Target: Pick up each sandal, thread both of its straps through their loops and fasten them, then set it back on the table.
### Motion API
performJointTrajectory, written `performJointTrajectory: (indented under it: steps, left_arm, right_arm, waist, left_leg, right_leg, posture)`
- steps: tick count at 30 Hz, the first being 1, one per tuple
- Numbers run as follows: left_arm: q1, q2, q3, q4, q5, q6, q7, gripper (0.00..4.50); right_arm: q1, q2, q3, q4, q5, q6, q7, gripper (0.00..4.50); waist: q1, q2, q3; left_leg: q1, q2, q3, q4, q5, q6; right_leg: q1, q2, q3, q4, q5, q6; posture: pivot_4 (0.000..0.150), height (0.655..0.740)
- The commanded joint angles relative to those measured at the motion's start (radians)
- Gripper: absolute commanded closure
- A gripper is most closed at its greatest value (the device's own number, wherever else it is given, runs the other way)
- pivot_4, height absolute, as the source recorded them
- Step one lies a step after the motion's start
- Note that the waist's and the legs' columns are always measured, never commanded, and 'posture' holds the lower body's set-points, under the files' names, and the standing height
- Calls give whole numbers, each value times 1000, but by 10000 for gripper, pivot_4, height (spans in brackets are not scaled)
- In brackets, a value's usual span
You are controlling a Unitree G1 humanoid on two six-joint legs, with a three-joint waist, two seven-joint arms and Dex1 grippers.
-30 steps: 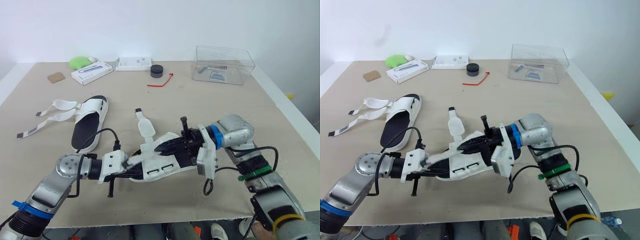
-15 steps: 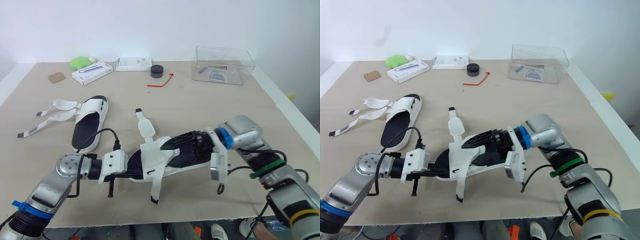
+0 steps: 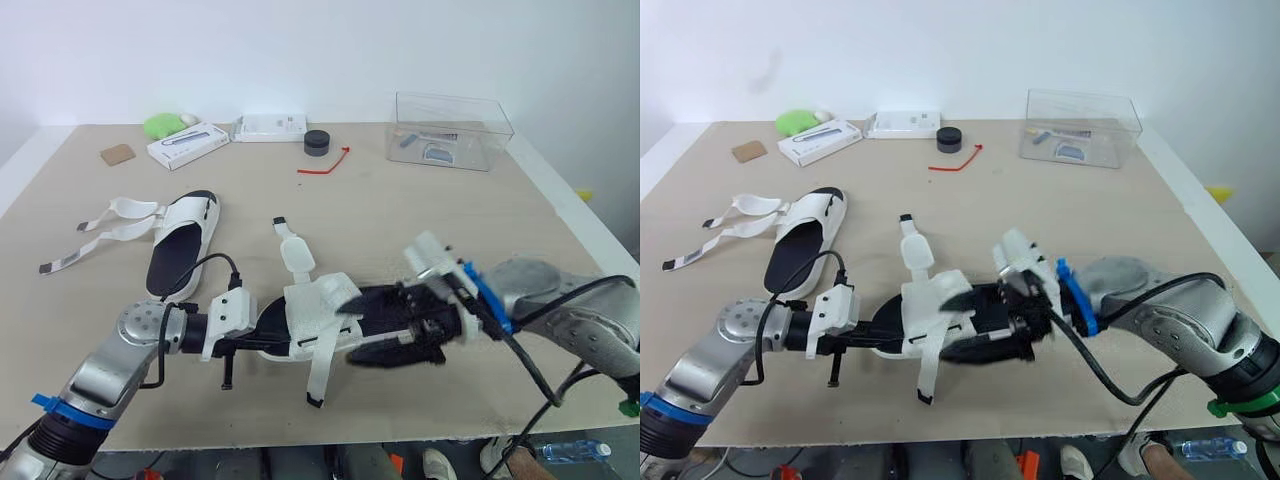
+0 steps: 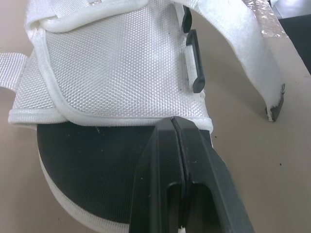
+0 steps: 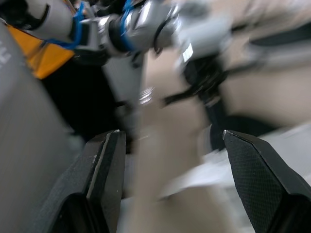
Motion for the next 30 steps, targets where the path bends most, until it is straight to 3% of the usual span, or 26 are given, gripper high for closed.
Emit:
performJointTrajectory:
  steps: [1,5,14,18,30]
  left_arm:
    - [-13,9,17,4,-10,-4,-13,45000]
    - [-16,7,17,9,-8,-4,-18,45000]
    - [-51,-37,36,32,-22,2,23,45000]
    - [-73,-53,32,73,10,-33,49,45000]
    - [-112,-74,21,190,108,-151,97,45000]
  right_arm:
    - [-11,6,-70,-14,102,184,-56,10486]
    - [-1,48,-78,10,143,335,-130,10486]
    - [34,268,-71,93,-54,445,-298,10486]
    - [-3,352,-112,125,-70,497,-325,10486]
    - [-28,443,-187,150,-108,611,-328,10486]
  waist:
    - [0,0,0]
    - [0,0,0]
    - [4,-2,-1]
    - [5,-2,-1]
    - [6,-2,-1]
  left_leg:
    - [0,0,0,0,0,0]
    - [-2,0,-1,0,0,1]
    - [-4,-1,-4,1,0,1]
    - [-5,-1,-5,1,0,1]
    - [-6,-2,-6,2,-1,1]
  right_leg:
    - [0,0,0,0,0,0]
    - [0,1,1,-1,0,1]
    - [-1,2,0,-2,0,2]
    - [-1,2,-1,-2,0,2]
    - [-1,2,-1,-2,3,-2]
  posture:
    - [1500,7400]
    - [1500,7400]
    - [1500,7400]
    - [1500,7400]
    - [1500,7400]
